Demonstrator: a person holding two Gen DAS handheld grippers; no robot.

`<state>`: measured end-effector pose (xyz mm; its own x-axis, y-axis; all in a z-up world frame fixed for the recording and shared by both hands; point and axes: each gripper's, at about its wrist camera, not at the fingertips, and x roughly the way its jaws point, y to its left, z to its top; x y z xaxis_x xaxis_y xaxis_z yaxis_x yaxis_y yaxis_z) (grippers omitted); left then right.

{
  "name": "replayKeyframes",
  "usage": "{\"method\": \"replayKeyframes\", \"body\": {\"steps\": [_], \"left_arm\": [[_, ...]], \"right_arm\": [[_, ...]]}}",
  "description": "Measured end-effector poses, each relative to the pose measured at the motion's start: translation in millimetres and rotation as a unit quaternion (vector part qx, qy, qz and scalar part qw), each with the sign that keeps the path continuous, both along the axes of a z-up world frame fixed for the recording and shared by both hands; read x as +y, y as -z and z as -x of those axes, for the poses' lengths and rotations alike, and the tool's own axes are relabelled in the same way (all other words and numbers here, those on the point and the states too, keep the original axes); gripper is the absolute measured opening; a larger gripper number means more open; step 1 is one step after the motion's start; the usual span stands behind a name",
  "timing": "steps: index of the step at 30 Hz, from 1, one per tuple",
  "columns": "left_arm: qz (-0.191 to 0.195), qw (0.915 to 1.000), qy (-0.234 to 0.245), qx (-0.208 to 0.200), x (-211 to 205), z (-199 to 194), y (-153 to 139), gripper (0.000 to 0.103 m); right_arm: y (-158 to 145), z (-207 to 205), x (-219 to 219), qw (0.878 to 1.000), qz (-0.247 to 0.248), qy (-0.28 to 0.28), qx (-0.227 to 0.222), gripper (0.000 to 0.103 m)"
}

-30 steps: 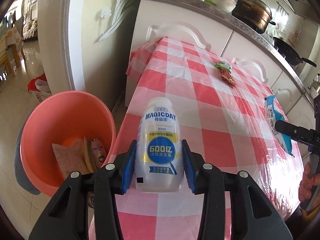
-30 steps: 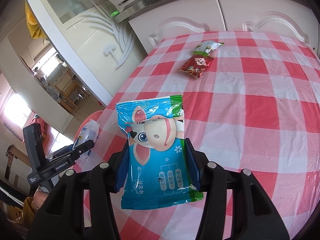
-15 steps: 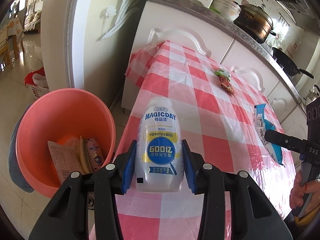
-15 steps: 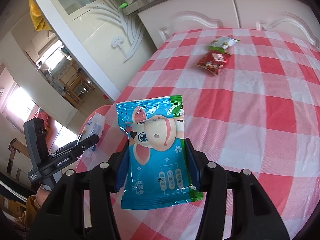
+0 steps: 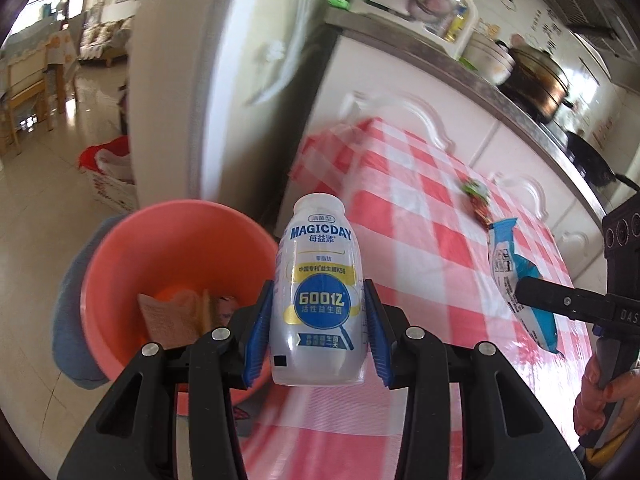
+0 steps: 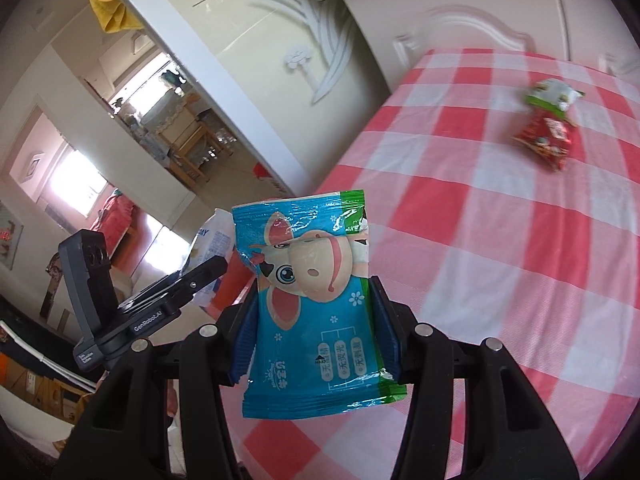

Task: Collect trash
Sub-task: 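Carry the bottle and wipes pack with both grippers over the orange bucket, then open both grippers to drop the bottle and wipes pack into the bucket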

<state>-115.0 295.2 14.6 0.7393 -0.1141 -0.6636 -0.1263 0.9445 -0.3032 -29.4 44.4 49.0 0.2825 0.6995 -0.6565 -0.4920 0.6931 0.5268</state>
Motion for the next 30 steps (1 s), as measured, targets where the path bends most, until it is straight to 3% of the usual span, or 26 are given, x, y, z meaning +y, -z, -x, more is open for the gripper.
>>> {"method": "replayKeyframes", "body": {"steps": [12,25,27,28,29,30], "left_arm": [[0.002,0.9978,-0.062,0.023,50.6,0.6,15.6,0.044],[0.005,0.9945,-0.092,0.051,73.0,-8.6,38.1,0.044],[0.002,0.9942,-0.092,0.055,74.8,-10.9,42.3,0.044],[-0.007,0.9938,-0.092,0.063,75.6,-15.0,47.1,0.049],[-0.015,0.9927,-0.095,0.072,75.9,-17.6,50.8,0.069],[-0.018,0.9914,-0.101,0.081,77.5,-19.7,54.7,0.077]], "right_arm": [[-4.0,-21.8,90.3,0.997,0.008,-0.073,0.002,0.052],[21.0,-39.1,153.0,0.994,0.029,-0.108,0.014,0.053],[26.0,-42.7,160.4,0.993,0.027,-0.111,0.022,0.061],[27.7,-44.6,161.7,0.994,0.029,-0.104,0.020,0.067],[28.1,-46.7,160.5,0.995,0.031,-0.094,0.016,0.073],[27.6,-47.9,158.9,0.995,0.027,-0.090,0.015,0.073]]}}
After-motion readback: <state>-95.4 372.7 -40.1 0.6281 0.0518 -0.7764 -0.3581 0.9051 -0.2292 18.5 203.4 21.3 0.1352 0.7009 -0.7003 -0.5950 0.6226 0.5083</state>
